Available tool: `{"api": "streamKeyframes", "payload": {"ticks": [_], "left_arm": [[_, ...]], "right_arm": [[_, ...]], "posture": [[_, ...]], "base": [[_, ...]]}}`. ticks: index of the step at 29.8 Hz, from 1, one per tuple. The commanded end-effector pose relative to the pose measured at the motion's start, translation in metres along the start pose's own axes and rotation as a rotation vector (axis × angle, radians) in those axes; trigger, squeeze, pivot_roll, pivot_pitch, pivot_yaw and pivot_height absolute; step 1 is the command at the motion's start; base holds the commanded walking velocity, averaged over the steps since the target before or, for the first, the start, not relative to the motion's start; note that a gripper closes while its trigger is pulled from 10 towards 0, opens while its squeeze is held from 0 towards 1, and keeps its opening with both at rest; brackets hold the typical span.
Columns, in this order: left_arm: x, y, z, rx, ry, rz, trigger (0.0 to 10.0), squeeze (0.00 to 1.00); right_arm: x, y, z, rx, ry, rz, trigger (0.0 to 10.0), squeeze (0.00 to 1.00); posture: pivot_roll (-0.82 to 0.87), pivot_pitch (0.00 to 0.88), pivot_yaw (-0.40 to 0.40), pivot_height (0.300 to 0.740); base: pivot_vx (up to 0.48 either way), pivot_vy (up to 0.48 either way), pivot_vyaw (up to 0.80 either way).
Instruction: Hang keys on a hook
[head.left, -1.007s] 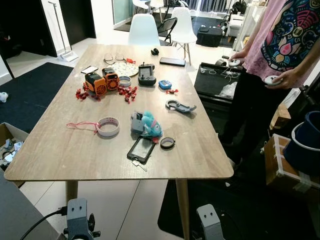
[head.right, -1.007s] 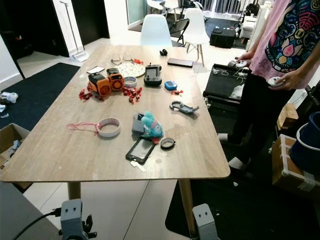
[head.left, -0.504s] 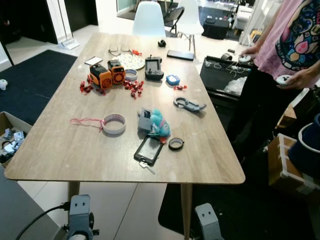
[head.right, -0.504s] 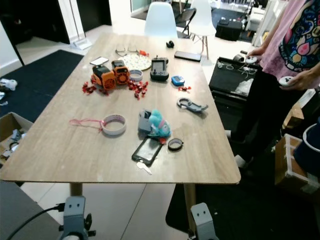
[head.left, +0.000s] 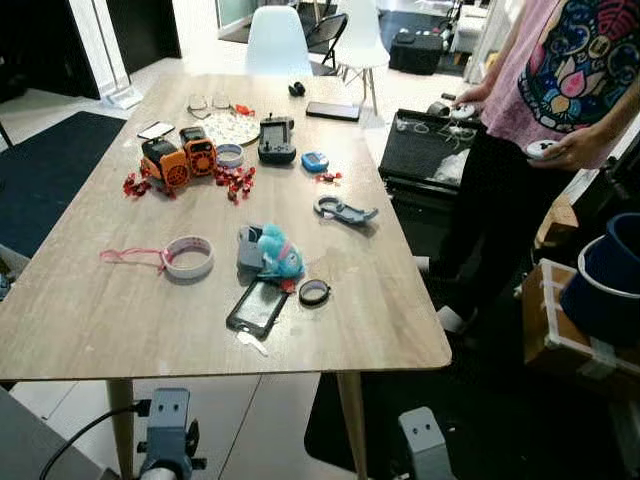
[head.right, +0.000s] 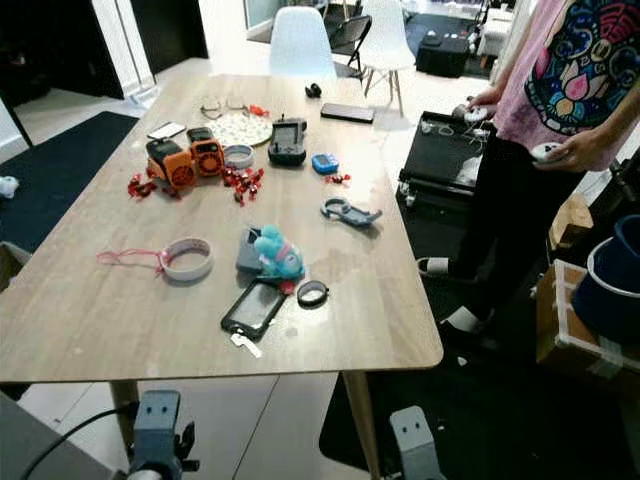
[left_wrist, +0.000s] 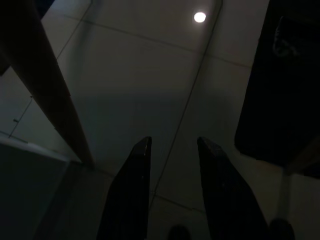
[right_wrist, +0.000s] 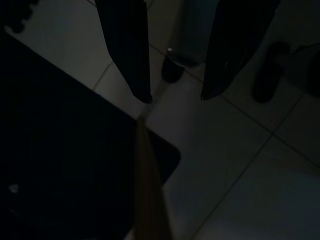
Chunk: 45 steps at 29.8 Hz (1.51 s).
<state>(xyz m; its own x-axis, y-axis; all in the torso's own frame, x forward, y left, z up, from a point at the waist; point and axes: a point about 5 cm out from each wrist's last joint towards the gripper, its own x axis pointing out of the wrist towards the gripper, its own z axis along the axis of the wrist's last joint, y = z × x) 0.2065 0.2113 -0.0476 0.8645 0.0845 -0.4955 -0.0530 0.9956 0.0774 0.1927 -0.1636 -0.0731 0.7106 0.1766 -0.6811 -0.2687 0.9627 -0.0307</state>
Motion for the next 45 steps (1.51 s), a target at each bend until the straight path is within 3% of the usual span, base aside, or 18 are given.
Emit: {"api": "streamKeyframes", "payload": {"ticks": [1, 7, 11, 14, 15, 20, 21, 22, 23, 25, 27, 33, 35, 39, 41, 43, 45], "left_arm": [[-0.003, 0.004, -0.003, 0.024, 0.001, -0.01, 10.0, 0.0], [-0.009, -0.003, -0.015, 0.047, 0.045, -0.061, 10.0, 0.0], [-0.013, -0.008, -0.017, 0.03, 0.01, -0.114, 10.0, 0.0], [-0.024, -0.012, -0.022, 0.084, -0.024, -0.251, 10.0, 0.0], [-0.033, -0.009, -0.027, 0.121, -0.034, -0.358, 10.0, 0.0], [-0.043, 0.002, -0.026, 0.142, -0.067, -0.45, 10.0, 0.0], [-0.048, 0.006, -0.024, 0.194, -0.076, -0.521, 10.0, 0.0], [-0.048, 0.006, -0.024, 0.194, -0.076, -0.521, 10.0, 0.0], [-0.057, 0.012, -0.021, 0.265, -0.085, -0.631, 10.0, 0.0], [-0.059, 0.014, -0.02, 0.28, -0.087, -0.656, 10.0, 0.0], [-0.066, 0.019, -0.009, 0.335, -0.143, -0.739, 10.0, 0.0], [-0.078, 0.017, 0.004, 0.366, -0.214, -0.871, 10.0, 0.0], [-0.084, 0.013, 0.018, 0.353, -0.246, -0.947, 10.0, 0.0], [-0.089, 0.008, 0.057, 0.298, -0.338, -0.976, 10.0, 0.0], [-0.091, 0.007, 0.063, 0.293, -0.353, -0.984, 10.0, 0.0], [-0.096, 0.001, 0.088, 0.262, -0.418, -1.023, 10.0, 0.0], [-0.097, -0.002, 0.097, 0.25, -0.44, -1.038, 10.0, 0.0]], "right_arm": [[-0.002, -0.003, -0.006, 0.006, 0.022, -0.01, 10.0, 0.0], [-0.01, -0.016, -0.021, 0.003, 0.08, -0.102, 10.0, 0.0], [-0.015, -0.022, -0.028, -0.005, 0.098, -0.123, 10.0, 0.0], [-0.018, -0.026, -0.033, -0.02, 0.11, -0.128, 10.0, 0.0], [-0.02, -0.028, -0.034, -0.023, 0.113, -0.132, 10.0, 0.0], [-0.02, -0.029, -0.034, -0.025, 0.111, -0.135, 10.0, 0.0], [-0.02, -0.029, -0.033, -0.027, 0.106, -0.134, 10.0, 0.0], [-0.02, -0.029, -0.033, -0.027, 0.106, -0.134, 10.0, 0.0], [-0.019, -0.029, -0.031, -0.032, 0.095, -0.128, 10.0, 0.0], [-0.019, -0.029, -0.03, -0.034, 0.092, -0.126, 10.0, 0.0], [-0.015, -0.027, -0.025, -0.037, 0.084, -0.113, 10.0, 0.0], [-0.012, -0.025, -0.02, -0.039, 0.072, -0.103, 10.0, 0.0], [-0.011, -0.024, -0.018, -0.038, 0.066, -0.1, 10.0, 0.0], [-0.011, -0.024, -0.016, -0.037, 0.06, -0.095, 10.0, 0.0], [-0.011, -0.024, -0.016, -0.038, 0.059, -0.095, 10.0, 0.0], [-0.011, -0.024, -0.016, -0.041, 0.062, -0.09, 10.0, 0.0], [-0.011, -0.024, -0.016, -0.042, 0.062, -0.089, 10.0, 0.0]], "posture": [[0.08, 0.054, -0.038, 0.74], [0.08, 0.054, -0.042, 0.74], [0.07, 0.053, -0.043, 0.74], [0.06, 0.05, -0.046, 0.74], [0.06, 0.048, -0.046, 0.74], [0.06, 0.046, -0.046, 0.74], [0.06, 0.046, -0.051, 0.74], [0.06, 0.046, -0.051, 0.74], [0.06, 0.046, -0.052, 0.74], [0.06, 0.046, -0.052, 0.74], [0.07, 0.041, -0.054, 0.74], [0.06, 0.037, -0.049, 0.74], [0.06, 0.036, -0.049, 0.74], [0.07, 0.039, -0.054, 0.74], [0.07, 0.039, -0.054, 0.74], [0.07, 0.043, -0.058, 0.74], [0.07, 0.045, -0.058, 0.74]], "base": [[0.0, 0.0, 0.0], [0.0, 0.0, 0.0], [0.0, 0.0, 0.0], [0.0, 0.0, 0.0], [0.0, 0.0, 0.0], [0.0, 0.0, 0.0], [0.0, 0.0, 0.0], [0.0, 0.0, 0.0], [0.0, 0.0, 0.0], [0.0, 0.0, 0.0], [0.0, 0.0, 0.0], [0.0, 0.0, 0.0], [0.0, 0.0, 0.0], [0.0, 0.0, 0.0], [0.0, 0.0, 0.0], [0.0, 0.0, 0.0], [0.0, 0.0, 0.0]]}}
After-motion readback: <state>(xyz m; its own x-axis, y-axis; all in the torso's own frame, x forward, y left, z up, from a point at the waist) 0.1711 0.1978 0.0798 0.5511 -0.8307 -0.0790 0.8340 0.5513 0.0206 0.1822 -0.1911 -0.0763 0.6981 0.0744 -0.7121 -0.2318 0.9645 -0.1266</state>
